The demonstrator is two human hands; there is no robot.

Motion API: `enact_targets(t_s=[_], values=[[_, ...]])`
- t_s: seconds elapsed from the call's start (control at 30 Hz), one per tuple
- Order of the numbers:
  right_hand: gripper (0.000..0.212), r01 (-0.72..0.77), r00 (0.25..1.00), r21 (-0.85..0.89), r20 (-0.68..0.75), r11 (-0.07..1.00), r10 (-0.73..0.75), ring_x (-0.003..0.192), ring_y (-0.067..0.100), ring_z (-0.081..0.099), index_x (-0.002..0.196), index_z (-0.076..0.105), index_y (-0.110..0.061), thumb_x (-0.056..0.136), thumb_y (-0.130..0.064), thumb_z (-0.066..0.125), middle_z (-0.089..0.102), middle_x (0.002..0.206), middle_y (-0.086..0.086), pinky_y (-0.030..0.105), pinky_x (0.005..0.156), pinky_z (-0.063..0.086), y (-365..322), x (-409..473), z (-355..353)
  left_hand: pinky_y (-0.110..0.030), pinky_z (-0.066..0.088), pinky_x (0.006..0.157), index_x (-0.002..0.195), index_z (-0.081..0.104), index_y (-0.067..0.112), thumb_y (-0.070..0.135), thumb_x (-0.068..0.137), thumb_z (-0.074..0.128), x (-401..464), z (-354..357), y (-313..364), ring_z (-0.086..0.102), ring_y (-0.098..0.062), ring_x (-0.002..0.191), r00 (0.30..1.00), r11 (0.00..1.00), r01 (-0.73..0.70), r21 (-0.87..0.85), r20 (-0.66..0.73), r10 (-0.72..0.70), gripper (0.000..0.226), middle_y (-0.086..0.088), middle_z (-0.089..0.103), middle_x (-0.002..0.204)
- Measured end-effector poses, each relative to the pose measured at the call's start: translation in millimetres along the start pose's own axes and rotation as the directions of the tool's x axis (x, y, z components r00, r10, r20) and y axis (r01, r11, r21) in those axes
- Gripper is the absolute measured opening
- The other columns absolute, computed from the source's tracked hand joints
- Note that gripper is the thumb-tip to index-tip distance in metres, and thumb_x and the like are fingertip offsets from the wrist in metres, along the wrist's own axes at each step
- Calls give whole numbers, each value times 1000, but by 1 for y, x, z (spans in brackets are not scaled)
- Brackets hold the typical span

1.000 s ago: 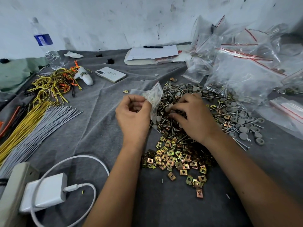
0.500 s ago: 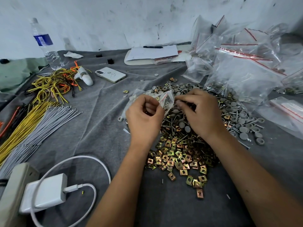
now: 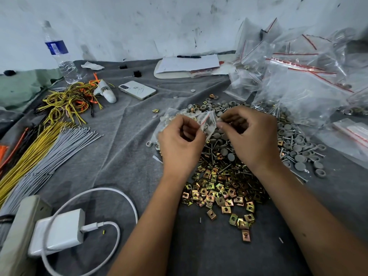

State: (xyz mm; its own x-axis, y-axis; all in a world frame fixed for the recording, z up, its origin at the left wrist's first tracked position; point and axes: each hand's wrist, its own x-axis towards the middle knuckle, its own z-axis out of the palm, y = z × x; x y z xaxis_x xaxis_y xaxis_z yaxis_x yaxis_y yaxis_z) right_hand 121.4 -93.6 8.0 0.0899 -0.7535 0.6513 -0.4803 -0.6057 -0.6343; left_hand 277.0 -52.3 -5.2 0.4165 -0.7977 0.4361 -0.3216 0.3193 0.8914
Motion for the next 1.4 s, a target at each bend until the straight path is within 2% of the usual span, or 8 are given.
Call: enact_targets(t_s=[0.2, 0.4, 0.5, 0.6, 0.97, 1.03, 1.2, 1.4], values=[[18, 82, 992, -9, 92, 997, -81, 78, 3, 70, 100, 80, -15, 83, -15, 85, 75, 89, -8, 27, 71, 60, -2, -3, 3, -28, 48, 53, 79, 66, 13, 0, 80, 71, -1, -1, 2, 54, -9, 58, 1000, 1000, -4, -10, 18, 4, 14, 10, 60, 65], [12, 41, 999, -74, 25, 996, -39, 81, 4, 65, 100, 77, -16, 89, -16, 79, 73, 91, -7, 23, 74, 52, 9, 2, -2, -24, 45, 55, 81, 66, 9, 4, 76, 71, 2, -4, 3, 48, -8, 60, 997, 992, 59, -109, -38, -64, 8, 7, 56, 66], [24, 48, 967, -297, 253, 954, 30, 109, 22, 55, 114, 75, -19, 92, -29, 75, 70, 110, -1, 36, 91, 44, 16, 2, 2, -24, 45, 57, 82, 67, 8, -1, 77, 70, 3, -4, 1, 49, -9, 63, 994, 986, 83, -147, -62, -93, 11, 5, 59, 69], [30, 71, 918, -365, 387, 928, 83, 116, 23, 43, 117, 76, -20, 93, -38, 72, 62, 114, 0, 38, 96, 41, 18, 1, 8, -22, 46, 59, 79, 67, 15, 4, 74, 68, 5, -5, 0, 52, -7, 63, 990, 981, 93, -169, -92, -109, 12, 9, 61, 69], [24, 62, 996, -15, 62, 998, -61, 85, 7, 65, 106, 76, -14, 84, -19, 83, 71, 96, -3, 20, 80, 53, 0, 1, -1, -24, 45, 54, 80, 65, 14, -3, 80, 72, 1, -3, 1, 49, -9, 59, 998, 991, 67, -112, -3, -68, 19, 6, 58, 66], [18, 126, 989, -25, 83, 992, -123, 82, 7, 62, 97, 75, -14, 83, -20, 85, 70, 91, -5, 19, 76, 50, -2, -1, 0, -26, 47, 53, 79, 65, 17, -2, 81, 76, 0, -2, 1, 51, -10, 59, 999, 998, 34, -61, 14, -33, 22, 6, 59, 66], [17, 210, 943, -96, 282, 973, -176, 98, 21, 64, 101, 81, -11, 85, -11, 81, 76, 101, 2, 43, 86, 53, 2, -1, 6, -20, 44, 54, 80, 66, 13, -6, 82, 72, 0, 0, 1, 51, -6, 57, 1000, 999, 5, -48, -2, -5, 21, 6, 59, 65], [18, 215, 953, -76, 234, 974, -192, 103, 19, 63, 107, 81, -13, 89, -11, 77, 77, 106, -2, 38, 89, 52, 5, 1, 4, -24, 44, 54, 80, 66, 11, -7, 81, 74, 2, -1, 0, 48, -9, 60, 998, 992, 50, -112, -22, -53, 20, 2, 57, 66]])
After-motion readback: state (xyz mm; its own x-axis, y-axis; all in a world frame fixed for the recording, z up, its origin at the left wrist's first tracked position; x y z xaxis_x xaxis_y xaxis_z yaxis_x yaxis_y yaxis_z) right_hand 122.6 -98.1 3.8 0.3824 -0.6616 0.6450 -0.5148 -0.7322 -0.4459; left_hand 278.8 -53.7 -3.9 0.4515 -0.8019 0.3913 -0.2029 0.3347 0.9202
